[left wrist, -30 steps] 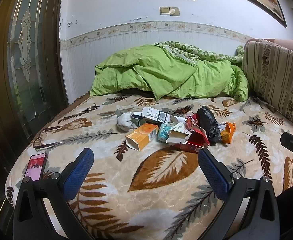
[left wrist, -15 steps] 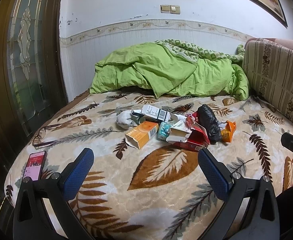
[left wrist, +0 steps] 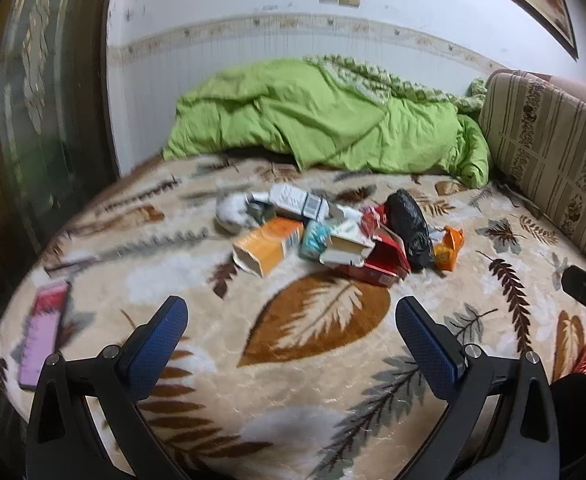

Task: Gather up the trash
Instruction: 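Grasp the white medicine box with the left tool while the right tool grasps the orange snack bag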

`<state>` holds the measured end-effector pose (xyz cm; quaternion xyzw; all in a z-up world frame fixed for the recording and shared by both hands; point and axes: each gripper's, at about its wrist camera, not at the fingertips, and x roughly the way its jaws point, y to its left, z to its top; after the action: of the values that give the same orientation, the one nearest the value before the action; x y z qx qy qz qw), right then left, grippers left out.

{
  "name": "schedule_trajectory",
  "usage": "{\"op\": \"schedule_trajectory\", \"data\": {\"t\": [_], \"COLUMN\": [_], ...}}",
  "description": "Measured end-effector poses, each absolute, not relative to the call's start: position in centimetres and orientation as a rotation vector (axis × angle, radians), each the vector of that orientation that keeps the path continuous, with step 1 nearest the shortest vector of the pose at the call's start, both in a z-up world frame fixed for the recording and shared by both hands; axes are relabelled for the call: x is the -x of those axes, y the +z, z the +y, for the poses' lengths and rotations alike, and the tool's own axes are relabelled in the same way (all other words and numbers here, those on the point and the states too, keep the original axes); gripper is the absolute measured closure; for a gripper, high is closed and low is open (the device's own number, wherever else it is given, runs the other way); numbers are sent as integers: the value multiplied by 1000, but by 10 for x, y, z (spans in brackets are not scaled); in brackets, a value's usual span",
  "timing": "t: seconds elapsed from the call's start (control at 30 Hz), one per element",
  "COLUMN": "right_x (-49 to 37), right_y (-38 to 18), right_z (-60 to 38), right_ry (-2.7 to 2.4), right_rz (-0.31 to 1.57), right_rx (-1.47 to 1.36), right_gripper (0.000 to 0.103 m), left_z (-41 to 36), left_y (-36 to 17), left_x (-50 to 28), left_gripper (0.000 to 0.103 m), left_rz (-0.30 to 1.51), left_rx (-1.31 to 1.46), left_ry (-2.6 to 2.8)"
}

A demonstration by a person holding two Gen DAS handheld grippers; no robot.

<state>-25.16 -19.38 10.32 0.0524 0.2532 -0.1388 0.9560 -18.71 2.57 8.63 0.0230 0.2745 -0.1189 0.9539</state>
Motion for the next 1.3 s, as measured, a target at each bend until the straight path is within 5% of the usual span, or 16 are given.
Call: {"op": "schedule_trajectory", "data": {"t": [0.17,0.33,0.8,0.87,1.3], "right_x": [249,247,242,242,224], "right_y": [104,105,101,101,99], "right_z": [-194,-199,-220,-221,-223], "right_ry": [-261,-251,-234,-231,-145], "right_rz": [528,536,570,570,629], "right_rx": [-117,-136,-244,-251,-280], "right_gripper": [1,1,1,1,1], "left_z": [26,14,-70,-70,-34], "left_y": [78,75,71,65,61], "left_x": [156,110,40,28,77], "left_gripper": [1,31,39,48,50], "left_rz": [706,827,870,898,907], "left_rx": [36,101,-276,-269,-121], "left_ry": [-315,-382,-464,-458,-483]}}
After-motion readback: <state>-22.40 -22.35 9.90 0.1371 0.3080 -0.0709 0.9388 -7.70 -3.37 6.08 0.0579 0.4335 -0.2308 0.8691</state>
